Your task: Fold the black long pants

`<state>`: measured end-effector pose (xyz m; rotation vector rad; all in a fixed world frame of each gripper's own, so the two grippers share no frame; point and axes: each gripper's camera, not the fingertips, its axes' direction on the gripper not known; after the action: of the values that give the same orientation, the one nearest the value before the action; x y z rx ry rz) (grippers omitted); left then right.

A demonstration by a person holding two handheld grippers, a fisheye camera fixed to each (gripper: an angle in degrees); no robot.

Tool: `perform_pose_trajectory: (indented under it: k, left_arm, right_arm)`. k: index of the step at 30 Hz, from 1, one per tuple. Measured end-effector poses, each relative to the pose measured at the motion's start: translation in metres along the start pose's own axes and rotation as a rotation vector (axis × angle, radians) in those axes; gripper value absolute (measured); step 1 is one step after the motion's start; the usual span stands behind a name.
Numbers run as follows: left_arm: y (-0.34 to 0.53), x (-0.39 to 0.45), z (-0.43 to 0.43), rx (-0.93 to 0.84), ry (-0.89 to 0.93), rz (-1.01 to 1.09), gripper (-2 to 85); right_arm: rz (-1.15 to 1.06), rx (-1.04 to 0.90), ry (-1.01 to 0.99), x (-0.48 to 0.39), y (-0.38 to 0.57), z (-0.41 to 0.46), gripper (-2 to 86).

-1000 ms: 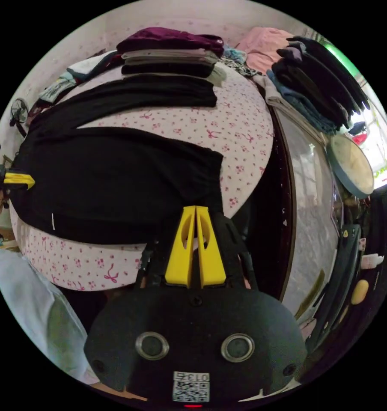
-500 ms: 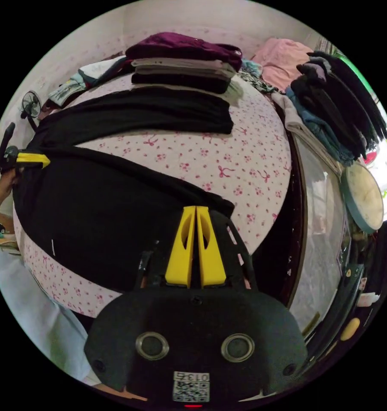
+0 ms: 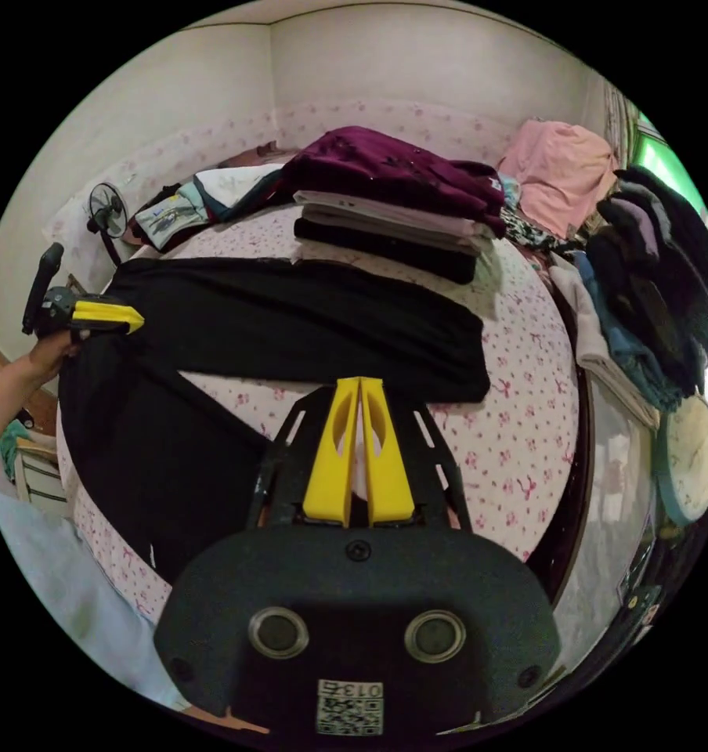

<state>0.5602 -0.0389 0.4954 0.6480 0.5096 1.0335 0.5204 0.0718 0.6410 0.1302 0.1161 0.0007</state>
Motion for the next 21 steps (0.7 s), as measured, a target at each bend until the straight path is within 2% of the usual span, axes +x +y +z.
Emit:
perform_pose_trajectory:
  k: [7, 13, 14, 17, 21]
  left_arm:
    - [-0.047, -0.016, 0.028, 0.019, -0.023, 0.076, -0.3]
    - [-0.056, -0.047, 0.055, -0.003, 0.018, 0.045, -0.3]
    - [-0.054, -0.053, 0.057, 0.012, 0.029, 0.049, -0.3]
    - [-0.048, -0.073, 0.059, 0.02, 0.075, 0.038, -0.2]
    - [-0.018, -0.107, 0.049, 0.017, 0.011, 0.022, -0.1]
  right_arm:
    - [-0.11, -0.042, -0.038, 0.001, -0.104, 0.062, 0.0]
    - [-0.194, -0.181, -0.029, 0.012, -0.147, 0.114, 0.0]
    - [-0.202, -0.151, -0.042, 0.016, -0.149, 0.114, -0.1]
    - [-0.09, -0.141, -0.029, 0.049, -0.156, 0.116, -0.1]
    - [-0.014, -0.148, -0.028, 0.087, -0.156, 0.108, 0.1]
